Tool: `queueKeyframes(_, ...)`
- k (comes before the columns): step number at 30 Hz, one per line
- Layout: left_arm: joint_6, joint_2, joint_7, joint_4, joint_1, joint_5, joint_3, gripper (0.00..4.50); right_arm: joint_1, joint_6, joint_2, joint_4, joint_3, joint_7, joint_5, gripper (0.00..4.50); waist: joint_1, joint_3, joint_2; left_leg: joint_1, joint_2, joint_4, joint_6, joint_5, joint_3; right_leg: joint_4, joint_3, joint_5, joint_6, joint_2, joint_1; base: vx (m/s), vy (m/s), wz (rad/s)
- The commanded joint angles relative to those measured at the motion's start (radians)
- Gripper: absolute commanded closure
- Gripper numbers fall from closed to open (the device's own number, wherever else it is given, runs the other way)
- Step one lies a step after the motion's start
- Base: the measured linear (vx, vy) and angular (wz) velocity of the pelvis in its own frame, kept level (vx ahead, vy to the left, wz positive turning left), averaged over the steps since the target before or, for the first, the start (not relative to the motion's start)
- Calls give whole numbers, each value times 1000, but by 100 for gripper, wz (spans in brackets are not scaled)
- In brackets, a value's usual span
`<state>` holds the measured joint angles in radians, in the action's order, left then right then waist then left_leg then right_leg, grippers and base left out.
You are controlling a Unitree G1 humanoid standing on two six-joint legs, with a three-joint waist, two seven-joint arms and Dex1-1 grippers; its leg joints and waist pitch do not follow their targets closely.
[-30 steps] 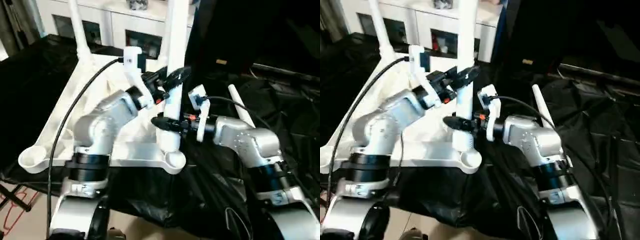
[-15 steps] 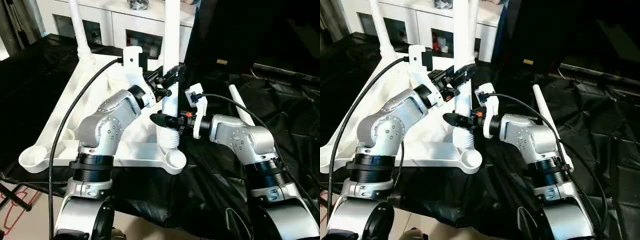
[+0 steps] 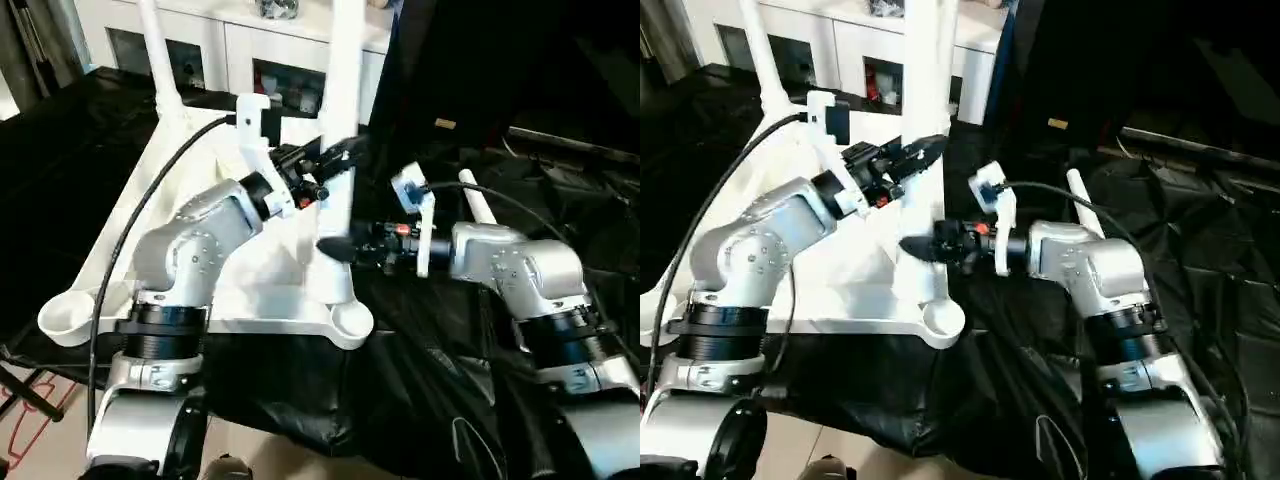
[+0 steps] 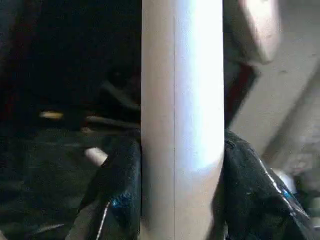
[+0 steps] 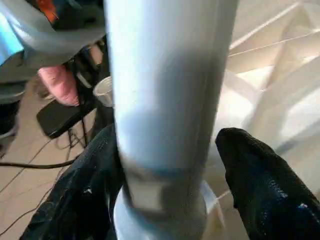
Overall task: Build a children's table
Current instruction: Pick table leg
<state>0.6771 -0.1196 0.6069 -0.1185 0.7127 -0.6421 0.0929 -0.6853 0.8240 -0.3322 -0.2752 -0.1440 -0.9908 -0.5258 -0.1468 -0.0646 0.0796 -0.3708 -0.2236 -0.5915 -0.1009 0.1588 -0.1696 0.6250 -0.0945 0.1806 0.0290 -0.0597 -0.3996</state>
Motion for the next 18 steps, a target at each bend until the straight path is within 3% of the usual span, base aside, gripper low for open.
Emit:
queueKeyframes(1, 25, 8, 35, 51, 13, -45, 3, 268, -5, 1, -20, 3, -9, -6, 6, 131, -1, 77, -8, 11, -13, 60, -34, 173, 0, -78, 54, 216, 118, -81, 59, 0, 0, 0)
queueKeyframes(8, 47, 9, 71, 80, 2, -76, -17, 268, -7, -11, -16, 0, -17, -30, 15, 131, -1, 75, -11, 13, -13, 61, -35, 183, 1, -82, 54, 250, 103, -81, 57, 0, 0, 0)
queueKeyframes(15, 57, 7, 75, 78, 1, -79, -20, 269, -6, -32, -17, -2, -21, -54, 20, 131, -1, 77, -7, 11, -13, 61, -35, 171, 0, -80, 54, 230, 102, -80, 59, 0, 0, 0)
queueKeyframes(18, 59, 9, 75, 78, 2, -78, -18, 269, -5, -34, -18, -2, -23, -59, 22, 168, -1, 78, -9, 11, -13, 61, -34, 165, 1, -78, 54, 222, 105, -80, 59, 0, 0, 0)
